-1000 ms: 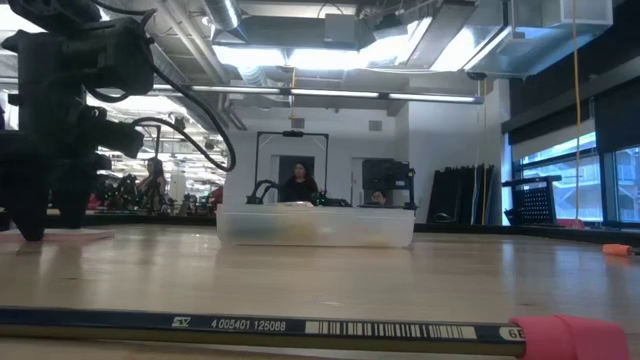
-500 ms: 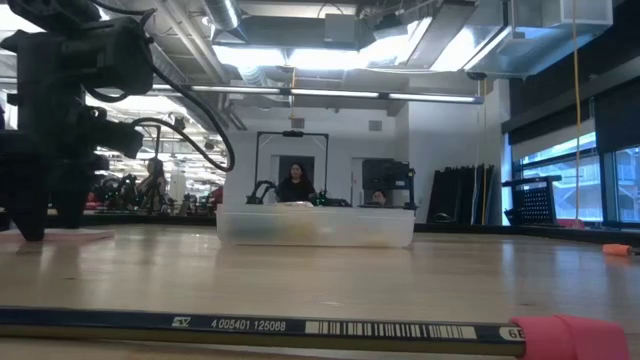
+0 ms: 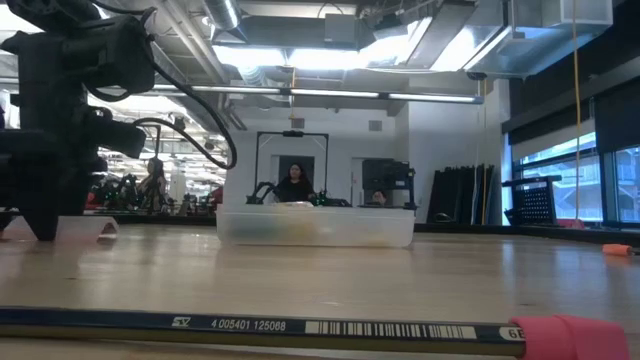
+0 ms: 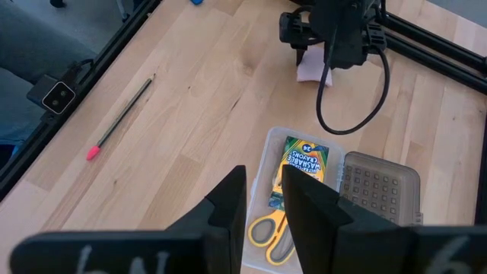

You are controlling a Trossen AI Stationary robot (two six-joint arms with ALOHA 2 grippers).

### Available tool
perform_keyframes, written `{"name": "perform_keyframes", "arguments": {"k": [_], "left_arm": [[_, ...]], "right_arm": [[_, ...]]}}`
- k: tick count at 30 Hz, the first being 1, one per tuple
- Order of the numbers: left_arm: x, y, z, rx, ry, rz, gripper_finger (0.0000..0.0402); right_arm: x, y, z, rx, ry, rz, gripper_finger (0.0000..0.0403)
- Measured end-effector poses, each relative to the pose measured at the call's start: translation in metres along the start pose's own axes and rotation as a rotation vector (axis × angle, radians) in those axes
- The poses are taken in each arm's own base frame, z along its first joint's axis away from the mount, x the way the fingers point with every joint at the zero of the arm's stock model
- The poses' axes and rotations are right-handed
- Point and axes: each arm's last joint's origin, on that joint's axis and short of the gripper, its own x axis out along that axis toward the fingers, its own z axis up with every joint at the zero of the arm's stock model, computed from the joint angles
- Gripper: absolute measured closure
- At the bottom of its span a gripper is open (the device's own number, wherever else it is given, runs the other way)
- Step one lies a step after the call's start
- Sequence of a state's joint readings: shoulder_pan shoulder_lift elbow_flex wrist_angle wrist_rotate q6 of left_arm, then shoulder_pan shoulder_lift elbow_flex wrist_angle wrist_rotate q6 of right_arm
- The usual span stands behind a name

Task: Pack school essentials
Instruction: Put the pink sticky note into the black supply box

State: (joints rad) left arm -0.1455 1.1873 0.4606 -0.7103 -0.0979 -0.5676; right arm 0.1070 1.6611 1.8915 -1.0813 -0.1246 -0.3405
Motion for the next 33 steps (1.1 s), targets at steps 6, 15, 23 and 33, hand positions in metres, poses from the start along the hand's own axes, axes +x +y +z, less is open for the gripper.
{"name": "perform_keyframes", "arguments": {"k": [6,15,23,33], "left_arm": [[0.0,0.0,0.0,-0.008,-0.001,-0.005,0.008],[-0.014,-0.007,0.013,-0.036,-0.047,-0.035,0.008],[-0.05,-0.021,0.041,-0.048,-0.166,-0.121,0.008],[-0.086,-0.032,0.067,-0.014,-0.331,-0.124,0.008]], "right_arm": [[0.0,0.0,0.0,0.0,0.0,0.0,0.0315],[0.0,0.0,0.0,0.0,0.0,0.0,0.0315],[0.0,0.0,0.001,-0.006,-0.011,-0.004,0.0315],[-0.002,-0.006,-0.002,0.078,0.042,-0.165,0.0315]]}}
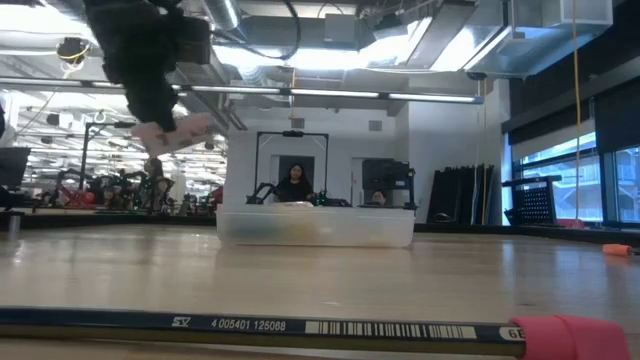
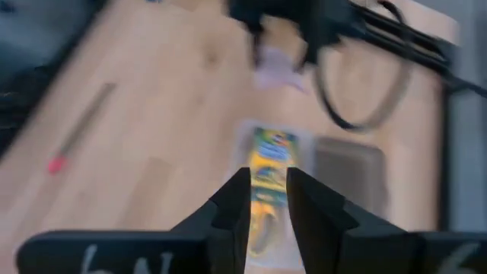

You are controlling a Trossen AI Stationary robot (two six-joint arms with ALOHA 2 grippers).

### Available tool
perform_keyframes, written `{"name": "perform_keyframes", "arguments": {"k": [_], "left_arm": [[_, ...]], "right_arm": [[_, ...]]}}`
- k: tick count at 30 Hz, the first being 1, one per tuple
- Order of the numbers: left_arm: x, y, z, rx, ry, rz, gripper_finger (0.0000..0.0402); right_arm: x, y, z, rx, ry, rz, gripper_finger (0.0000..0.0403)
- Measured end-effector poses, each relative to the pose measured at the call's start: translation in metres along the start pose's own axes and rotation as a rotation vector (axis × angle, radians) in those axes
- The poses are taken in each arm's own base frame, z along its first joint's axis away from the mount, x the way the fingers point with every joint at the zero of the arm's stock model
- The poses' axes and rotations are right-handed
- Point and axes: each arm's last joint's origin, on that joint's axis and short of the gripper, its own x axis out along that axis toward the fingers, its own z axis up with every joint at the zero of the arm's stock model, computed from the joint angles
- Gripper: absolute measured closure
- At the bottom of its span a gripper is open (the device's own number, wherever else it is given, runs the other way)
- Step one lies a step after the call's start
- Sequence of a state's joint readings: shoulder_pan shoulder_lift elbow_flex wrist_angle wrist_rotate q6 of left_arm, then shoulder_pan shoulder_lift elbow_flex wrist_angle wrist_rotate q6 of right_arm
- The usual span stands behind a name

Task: Pack school essentials
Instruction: Put the pink sticky note into the black supply box

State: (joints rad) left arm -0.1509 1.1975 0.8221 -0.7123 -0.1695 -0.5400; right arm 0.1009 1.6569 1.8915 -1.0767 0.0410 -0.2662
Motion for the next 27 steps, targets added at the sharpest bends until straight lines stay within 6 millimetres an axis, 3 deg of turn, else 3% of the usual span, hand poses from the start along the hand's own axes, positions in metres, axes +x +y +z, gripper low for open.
{"name": "perform_keyframes", "arguments": {"k": [6,13,19,27], "left_arm": [[0.007,-0.009,0.016,0.045,-0.128,-0.018,0.008],[0.029,-0.01,0.043,0.151,-0.295,0.013,0.008],[0.055,-0.01,0.065,0.227,-0.424,0.036,0.008],[0.099,-0.012,0.078,0.253,-0.512,0.038,0.008]], "right_arm": [[-0.001,-0.005,-0.003,0.028,0.056,-0.161,0.0315],[-0.016,-0.005,-0.005,0.052,0.03,-0.182,0.0315],[-0.034,-0.005,-0.007,0.085,-0.006,-0.193,0.0315],[-0.035,-0.005,-0.008,0.089,-0.001,-0.191,0.0315]]}}
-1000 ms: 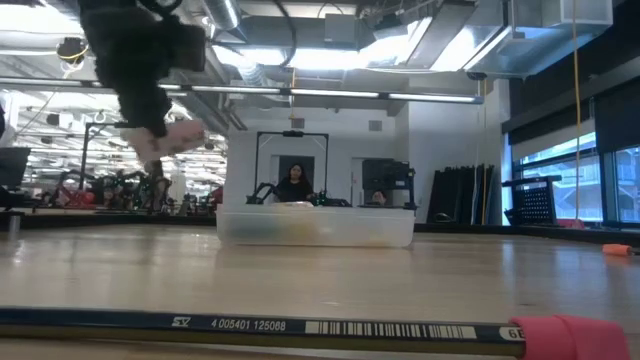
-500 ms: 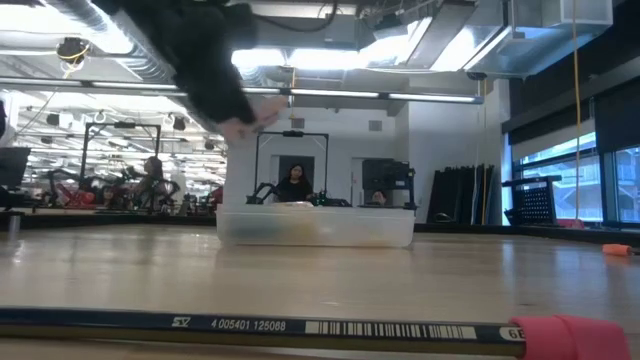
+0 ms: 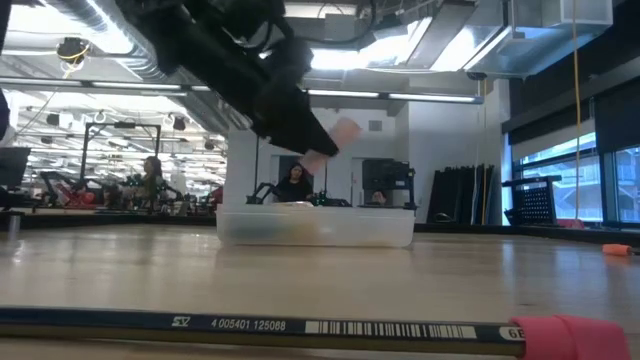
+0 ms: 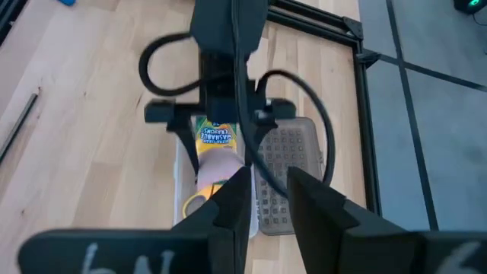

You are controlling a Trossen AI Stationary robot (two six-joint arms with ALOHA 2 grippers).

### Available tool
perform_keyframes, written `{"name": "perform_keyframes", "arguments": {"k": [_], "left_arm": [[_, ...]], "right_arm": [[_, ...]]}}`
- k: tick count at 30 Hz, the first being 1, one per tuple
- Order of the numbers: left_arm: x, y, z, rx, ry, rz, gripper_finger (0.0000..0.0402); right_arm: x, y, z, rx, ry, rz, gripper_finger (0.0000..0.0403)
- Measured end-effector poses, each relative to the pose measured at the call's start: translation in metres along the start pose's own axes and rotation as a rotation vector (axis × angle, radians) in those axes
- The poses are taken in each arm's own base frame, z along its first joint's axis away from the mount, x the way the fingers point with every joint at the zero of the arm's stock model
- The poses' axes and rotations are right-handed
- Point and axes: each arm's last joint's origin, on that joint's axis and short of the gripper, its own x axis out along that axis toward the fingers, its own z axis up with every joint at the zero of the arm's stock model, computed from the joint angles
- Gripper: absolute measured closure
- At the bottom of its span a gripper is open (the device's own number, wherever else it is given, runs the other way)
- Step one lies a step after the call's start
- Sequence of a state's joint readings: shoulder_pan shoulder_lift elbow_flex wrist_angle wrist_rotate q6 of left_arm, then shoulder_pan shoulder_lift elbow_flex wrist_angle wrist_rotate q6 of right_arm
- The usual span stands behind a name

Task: Pack school essentials
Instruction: Put the pink sticky note into the black supply box

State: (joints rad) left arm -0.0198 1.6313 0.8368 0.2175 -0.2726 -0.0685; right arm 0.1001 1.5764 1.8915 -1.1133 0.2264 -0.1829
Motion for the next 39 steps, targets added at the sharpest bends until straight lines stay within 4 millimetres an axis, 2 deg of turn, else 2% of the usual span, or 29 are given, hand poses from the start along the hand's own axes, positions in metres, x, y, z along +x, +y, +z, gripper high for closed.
{"name": "perform_keyframes", "arguments": {"k": [5,13,39], "left_arm": [[0.02,-0.005,-0.01,-0.006,-0.027,-0.004,0.008],[0.034,-0.008,-0.026,0.009,0.027,0.005,0.008],[0.038,0.003,-0.027,-0.007,0.044,0.025,0.008]], "right_arm": [[0.0,0.0,0.0,0.0,0.001,0.001,0.0315],[0.0,0.0,-0.001,-0.003,0.01,0.003,0.0315],[0.0,0.0,0.001,-0.006,-0.009,0.0,0.0315]]}}
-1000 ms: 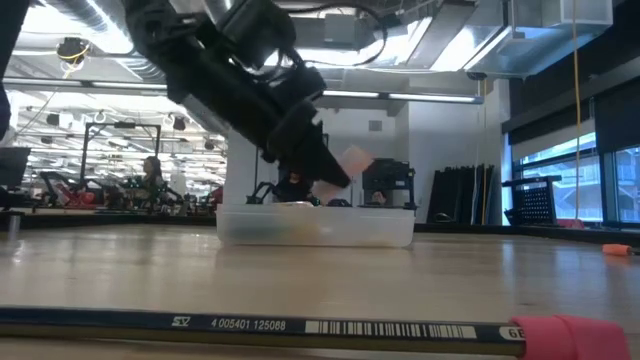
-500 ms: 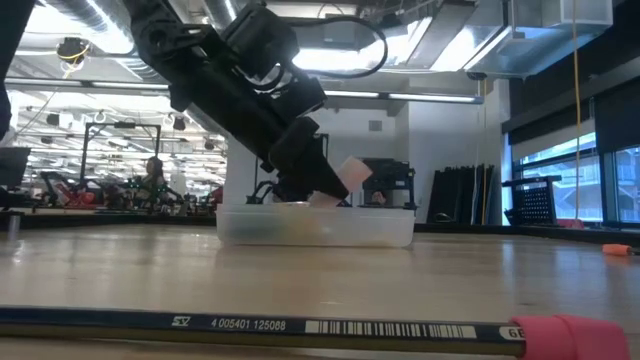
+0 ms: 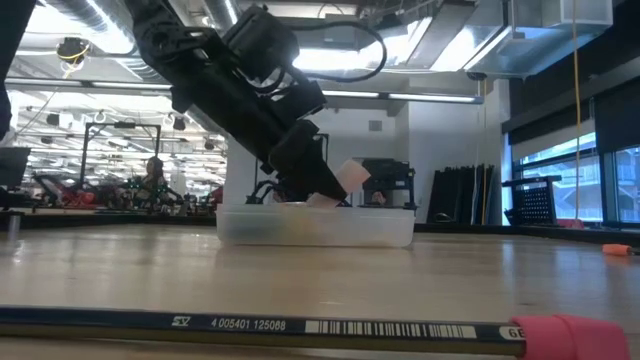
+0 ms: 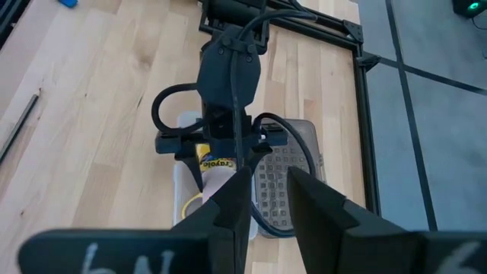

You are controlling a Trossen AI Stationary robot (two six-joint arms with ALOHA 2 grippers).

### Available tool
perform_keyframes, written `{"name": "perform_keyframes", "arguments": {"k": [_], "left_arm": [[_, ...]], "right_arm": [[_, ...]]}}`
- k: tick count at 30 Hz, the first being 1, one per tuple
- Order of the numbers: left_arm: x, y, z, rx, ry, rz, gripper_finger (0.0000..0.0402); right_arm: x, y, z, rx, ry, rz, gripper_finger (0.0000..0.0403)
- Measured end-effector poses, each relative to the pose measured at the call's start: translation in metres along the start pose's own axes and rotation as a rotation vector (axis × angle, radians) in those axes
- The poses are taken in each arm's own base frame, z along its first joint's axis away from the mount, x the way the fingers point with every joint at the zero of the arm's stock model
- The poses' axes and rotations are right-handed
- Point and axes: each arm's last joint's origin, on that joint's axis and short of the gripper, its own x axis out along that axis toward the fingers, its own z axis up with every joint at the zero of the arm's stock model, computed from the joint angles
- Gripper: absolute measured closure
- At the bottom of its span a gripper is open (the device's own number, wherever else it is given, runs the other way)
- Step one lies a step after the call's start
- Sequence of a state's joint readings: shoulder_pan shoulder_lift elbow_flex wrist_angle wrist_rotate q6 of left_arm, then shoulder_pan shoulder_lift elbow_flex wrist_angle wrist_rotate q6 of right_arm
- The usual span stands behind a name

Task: Pack school essentials
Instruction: Put the pink sticky note into the black supply box, then put the bottom black pencil into the black supply box

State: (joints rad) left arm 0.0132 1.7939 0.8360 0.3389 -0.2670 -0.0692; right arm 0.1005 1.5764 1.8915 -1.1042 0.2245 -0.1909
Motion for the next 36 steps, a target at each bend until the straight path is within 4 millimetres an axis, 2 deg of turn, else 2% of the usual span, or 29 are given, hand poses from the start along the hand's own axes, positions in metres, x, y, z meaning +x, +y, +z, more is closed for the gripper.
{"name": "perform_keyframes", "arguments": {"k": [5,13,21,25,29,36], "left_arm": [[0.0,0.0,-0.001,0.002,0.006,-0.01,0.0062],[0.0,0.0,-0.001,0.003,0.01,-0.009,0.0009],[-0.003,0.0,0.004,-0.011,-0.017,-0.011,0.0006],[-0.018,-0.003,0.014,-0.001,-0.039,-0.027,0.0007],[-0.042,-0.013,0.022,0.033,-0.032,-0.045,0.0007],[-0.09,-0.044,0.021,0.021,0.033,-0.065,0.0007]], "right_arm": [[0.0,0.0,0.0,0.0,0.0,0.0,0.0315],[0.0,0.0,0.0,0.0,0.0,0.0,0.0315],[0.0,0.0,0.0,0.0,0.0,0.0,0.0315],[0.0,0.0,0.0,0.0,-0.002,-0.001,0.0315],[0.0,0.0,0.001,0.001,-0.007,-0.002,0.0315],[0.0,0.0,0.001,0.003,-0.013,-0.003,0.0315]]}}
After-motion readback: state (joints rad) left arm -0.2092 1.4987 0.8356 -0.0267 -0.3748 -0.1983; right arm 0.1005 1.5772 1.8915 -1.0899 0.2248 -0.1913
